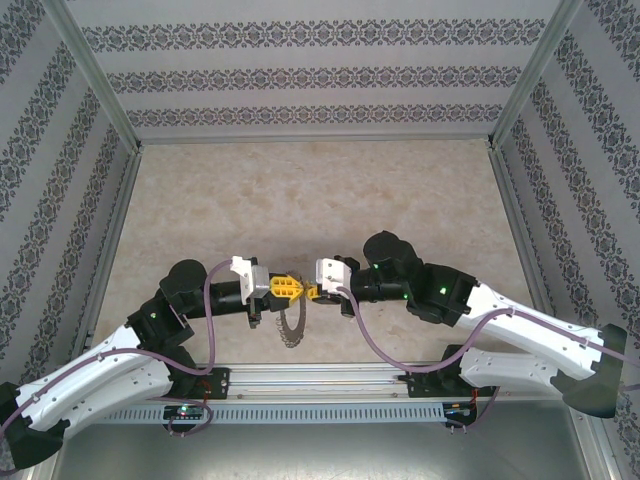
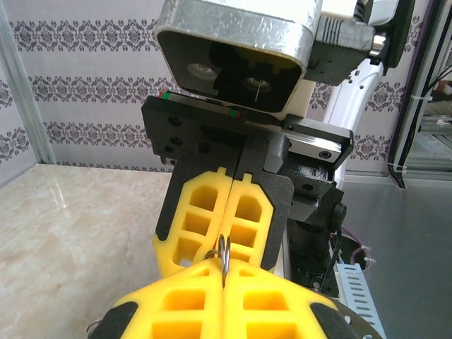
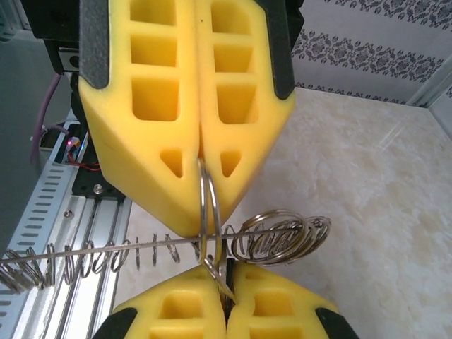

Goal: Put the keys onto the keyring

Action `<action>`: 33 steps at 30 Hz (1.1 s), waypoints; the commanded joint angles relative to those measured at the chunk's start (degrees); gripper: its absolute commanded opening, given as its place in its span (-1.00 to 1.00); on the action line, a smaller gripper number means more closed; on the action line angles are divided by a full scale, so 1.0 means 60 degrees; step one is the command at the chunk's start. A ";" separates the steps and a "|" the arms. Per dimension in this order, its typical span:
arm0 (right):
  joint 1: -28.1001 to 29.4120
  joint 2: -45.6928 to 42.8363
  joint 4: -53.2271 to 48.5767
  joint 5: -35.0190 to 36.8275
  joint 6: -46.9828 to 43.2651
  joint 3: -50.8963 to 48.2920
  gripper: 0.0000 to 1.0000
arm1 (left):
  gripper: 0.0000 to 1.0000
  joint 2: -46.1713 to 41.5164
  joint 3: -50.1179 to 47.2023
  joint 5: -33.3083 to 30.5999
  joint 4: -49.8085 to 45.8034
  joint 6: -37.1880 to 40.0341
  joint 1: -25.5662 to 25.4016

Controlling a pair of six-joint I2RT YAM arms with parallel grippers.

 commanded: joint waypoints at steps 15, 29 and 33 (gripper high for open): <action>0.0128 -0.1689 0.1076 0.0119 0.0275 -0.0852 -0.25 | -1.00 -0.0083 0.0157 0.0353 0.0742 0.0103 -0.0023; 0.0127 -0.0927 0.1682 -0.0375 0.0328 -0.0551 -0.39 | -1.00 -0.0045 0.0154 0.0430 0.0542 0.0198 -0.0023; 0.0113 -0.0986 0.1664 -0.0397 0.0356 -0.0551 -0.37 | -1.00 -0.0035 0.0178 0.0391 0.0445 0.0279 -0.0023</action>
